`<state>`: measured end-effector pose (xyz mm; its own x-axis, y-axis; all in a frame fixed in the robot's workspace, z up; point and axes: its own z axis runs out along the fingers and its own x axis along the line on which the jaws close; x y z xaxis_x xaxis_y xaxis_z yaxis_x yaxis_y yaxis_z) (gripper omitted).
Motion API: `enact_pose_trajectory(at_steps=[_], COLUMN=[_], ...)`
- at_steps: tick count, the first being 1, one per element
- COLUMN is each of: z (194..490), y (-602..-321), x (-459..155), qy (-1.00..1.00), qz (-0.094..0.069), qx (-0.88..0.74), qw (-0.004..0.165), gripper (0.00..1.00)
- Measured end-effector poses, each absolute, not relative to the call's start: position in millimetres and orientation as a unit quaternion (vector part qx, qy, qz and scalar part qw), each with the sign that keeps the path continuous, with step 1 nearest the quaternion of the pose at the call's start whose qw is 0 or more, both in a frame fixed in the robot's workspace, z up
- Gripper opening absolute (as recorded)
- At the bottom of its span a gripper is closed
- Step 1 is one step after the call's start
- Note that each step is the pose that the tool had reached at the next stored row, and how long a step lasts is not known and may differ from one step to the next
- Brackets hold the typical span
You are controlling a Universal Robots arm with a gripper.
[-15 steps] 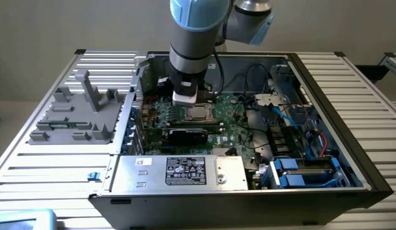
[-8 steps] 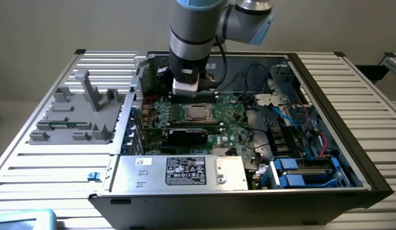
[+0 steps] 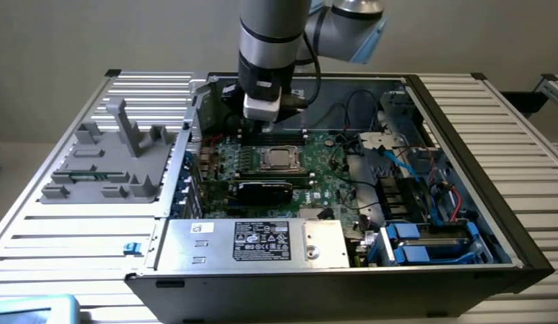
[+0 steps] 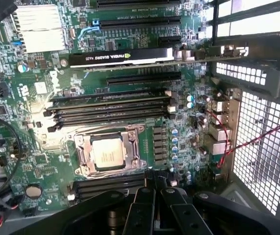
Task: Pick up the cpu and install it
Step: 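Install the second cpu locking lever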
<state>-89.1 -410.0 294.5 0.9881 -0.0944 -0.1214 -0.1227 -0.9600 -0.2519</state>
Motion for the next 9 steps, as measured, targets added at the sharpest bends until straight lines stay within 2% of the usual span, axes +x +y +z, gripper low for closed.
enact_pose_trajectory(at_steps=[5,9], z=[295,296], y=[-402,-395], x=[-89,-89], qy=[0.056,0.055], qz=[0.046,0.027], qx=[-0.993,-0.995], qw=[0.091,0.078], gripper=[0.11,0.11])
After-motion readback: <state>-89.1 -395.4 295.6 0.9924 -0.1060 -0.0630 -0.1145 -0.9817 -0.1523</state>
